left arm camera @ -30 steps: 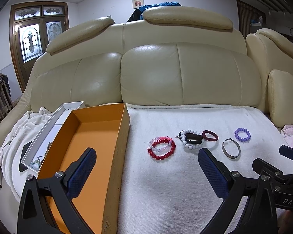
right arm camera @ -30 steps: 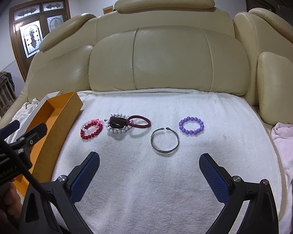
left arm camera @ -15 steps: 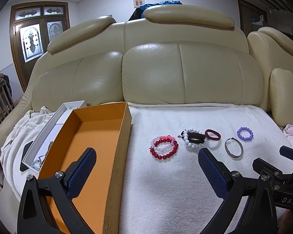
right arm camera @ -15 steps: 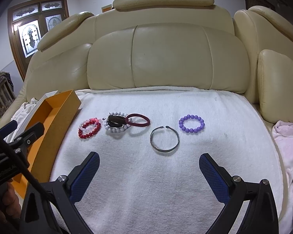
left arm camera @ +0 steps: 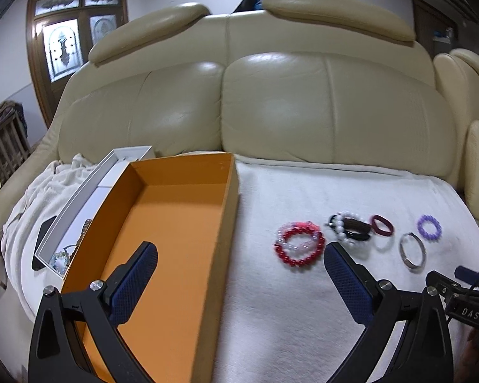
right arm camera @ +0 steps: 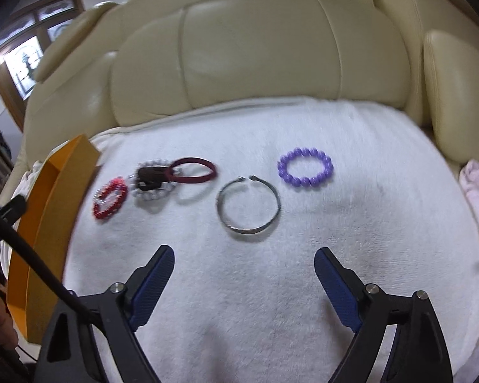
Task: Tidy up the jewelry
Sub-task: 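Grasp the silver bangle with the right tool while the left tool grasps the red bead bracelet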
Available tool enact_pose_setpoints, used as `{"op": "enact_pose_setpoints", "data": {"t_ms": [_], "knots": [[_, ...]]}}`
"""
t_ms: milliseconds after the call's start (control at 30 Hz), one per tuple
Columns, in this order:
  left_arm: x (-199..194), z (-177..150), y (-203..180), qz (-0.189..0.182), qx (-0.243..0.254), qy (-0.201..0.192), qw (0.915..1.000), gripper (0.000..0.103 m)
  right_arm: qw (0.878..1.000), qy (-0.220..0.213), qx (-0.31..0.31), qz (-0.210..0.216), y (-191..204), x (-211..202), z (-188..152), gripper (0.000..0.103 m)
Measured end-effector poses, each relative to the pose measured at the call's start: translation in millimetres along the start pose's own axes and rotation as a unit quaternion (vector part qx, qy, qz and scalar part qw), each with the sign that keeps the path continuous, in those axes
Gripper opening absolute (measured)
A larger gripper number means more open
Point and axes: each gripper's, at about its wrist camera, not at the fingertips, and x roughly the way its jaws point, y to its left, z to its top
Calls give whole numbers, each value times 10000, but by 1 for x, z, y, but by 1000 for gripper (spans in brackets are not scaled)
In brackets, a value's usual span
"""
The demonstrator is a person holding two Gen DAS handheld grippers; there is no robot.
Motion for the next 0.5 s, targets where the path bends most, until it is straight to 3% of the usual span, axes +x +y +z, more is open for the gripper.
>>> {"op": "enact_pose_setpoints", "data": {"t_ms": [267, 333, 433, 500], "knots": [[23, 3, 2, -39, 38, 238, 9997, 103, 9991, 367, 151, -144, 3, 44, 15, 80], [29, 4, -5, -90, 131, 285, 9995, 103, 9991, 256, 22, -324, 9, 49, 18, 79], [38, 7, -15, -250, 208, 360, 9988, 103, 9986, 224, -136, -467, 18, 59, 19, 59], [42, 9, -23, -369, 274, 372, 9982, 103, 9987, 122, -104, -480, 19, 60, 19, 57]]}}
